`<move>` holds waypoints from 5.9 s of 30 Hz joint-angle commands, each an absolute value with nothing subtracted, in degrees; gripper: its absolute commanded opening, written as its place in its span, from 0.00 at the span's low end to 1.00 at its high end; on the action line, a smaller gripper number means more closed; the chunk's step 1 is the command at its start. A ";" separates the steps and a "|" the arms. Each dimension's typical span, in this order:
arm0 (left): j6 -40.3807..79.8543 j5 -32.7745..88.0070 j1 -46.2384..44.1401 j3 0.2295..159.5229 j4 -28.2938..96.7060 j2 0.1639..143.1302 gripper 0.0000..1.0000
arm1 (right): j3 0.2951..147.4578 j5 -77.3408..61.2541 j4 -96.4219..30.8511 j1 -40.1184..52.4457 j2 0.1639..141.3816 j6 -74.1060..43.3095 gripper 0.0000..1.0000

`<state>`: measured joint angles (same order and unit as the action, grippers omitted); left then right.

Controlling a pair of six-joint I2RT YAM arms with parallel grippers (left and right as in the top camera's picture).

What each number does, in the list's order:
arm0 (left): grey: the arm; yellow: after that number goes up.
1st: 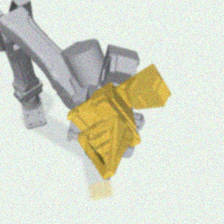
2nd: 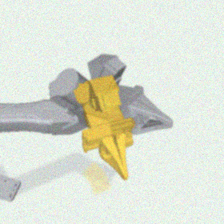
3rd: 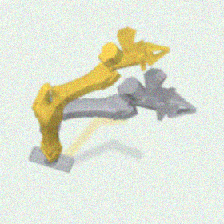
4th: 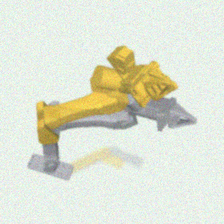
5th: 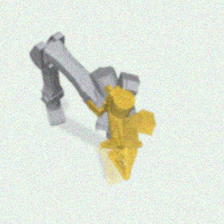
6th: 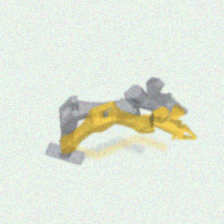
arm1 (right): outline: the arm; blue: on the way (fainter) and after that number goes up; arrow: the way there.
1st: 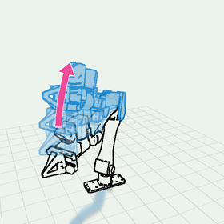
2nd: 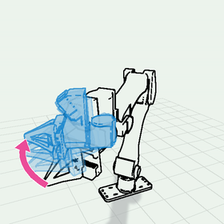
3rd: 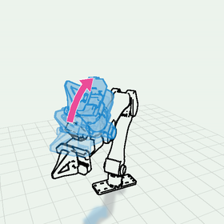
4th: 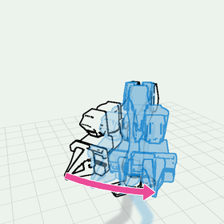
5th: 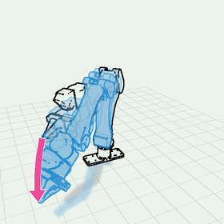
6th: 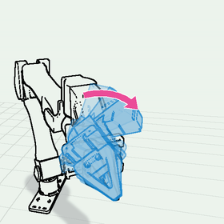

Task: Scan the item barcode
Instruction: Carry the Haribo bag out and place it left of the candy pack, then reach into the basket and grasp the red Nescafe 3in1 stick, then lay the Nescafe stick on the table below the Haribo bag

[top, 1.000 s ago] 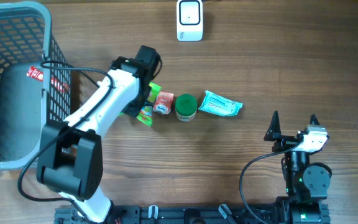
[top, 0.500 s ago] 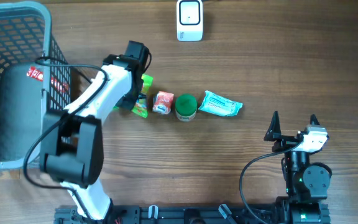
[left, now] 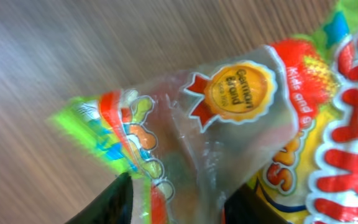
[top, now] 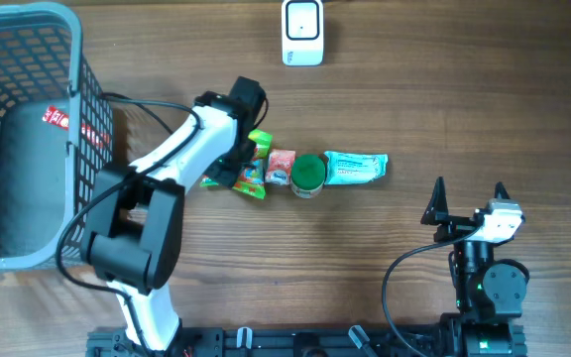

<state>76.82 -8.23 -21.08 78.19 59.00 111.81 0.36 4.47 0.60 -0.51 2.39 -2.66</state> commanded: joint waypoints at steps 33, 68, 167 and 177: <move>28.69 -11.49 27.22 101.80 62.35 112.64 0.95 | 0.32 3.75 0.78 -0.38 2.15 -1.87 1.00; 27.46 -14.44 27.27 101.56 65.69 127.55 0.04 | 0.32 3.75 0.78 -0.38 2.15 -1.85 1.00; 66.57 7.86 -35.59 43.38 20.91 86.85 1.00 | 0.32 3.75 0.78 -0.38 2.15 -1.85 1.00; 38.22 -21.61 -35.46 61.91 23.92 74.52 1.00 | 0.32 3.75 0.78 -0.38 2.15 -1.87 1.00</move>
